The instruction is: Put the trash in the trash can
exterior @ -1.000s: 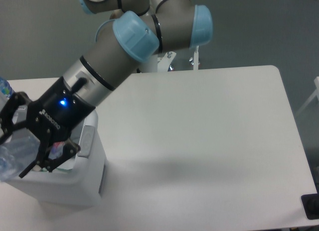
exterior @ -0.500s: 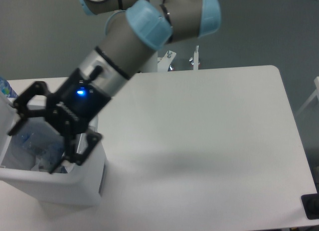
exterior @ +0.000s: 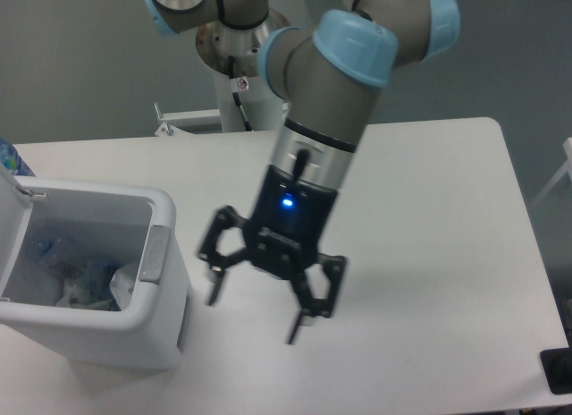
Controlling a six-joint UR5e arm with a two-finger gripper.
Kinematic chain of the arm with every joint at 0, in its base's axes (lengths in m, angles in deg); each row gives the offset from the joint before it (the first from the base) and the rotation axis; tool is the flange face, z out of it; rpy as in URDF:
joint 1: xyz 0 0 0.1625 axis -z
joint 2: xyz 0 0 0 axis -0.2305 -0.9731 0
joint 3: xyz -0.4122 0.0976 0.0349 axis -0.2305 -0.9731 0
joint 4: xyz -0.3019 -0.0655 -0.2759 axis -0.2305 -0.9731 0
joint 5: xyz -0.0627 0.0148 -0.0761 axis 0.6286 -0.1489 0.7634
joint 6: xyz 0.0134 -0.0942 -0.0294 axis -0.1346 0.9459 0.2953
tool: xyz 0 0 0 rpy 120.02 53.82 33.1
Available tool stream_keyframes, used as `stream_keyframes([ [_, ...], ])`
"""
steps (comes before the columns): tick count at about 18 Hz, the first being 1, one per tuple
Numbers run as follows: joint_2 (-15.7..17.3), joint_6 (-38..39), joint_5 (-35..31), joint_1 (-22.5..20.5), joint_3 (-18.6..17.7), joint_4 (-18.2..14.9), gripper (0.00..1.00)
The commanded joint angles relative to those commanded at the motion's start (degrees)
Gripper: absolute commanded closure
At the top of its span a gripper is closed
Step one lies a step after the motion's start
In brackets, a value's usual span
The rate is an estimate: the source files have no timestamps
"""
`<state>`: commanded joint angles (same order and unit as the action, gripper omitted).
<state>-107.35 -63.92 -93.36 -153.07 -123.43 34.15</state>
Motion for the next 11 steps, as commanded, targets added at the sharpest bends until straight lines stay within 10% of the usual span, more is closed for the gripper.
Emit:
stream_keyframes([
  [11,-4.7,-14.9,-22.4,-6.0,-2.7,-6.9,0.0],
])
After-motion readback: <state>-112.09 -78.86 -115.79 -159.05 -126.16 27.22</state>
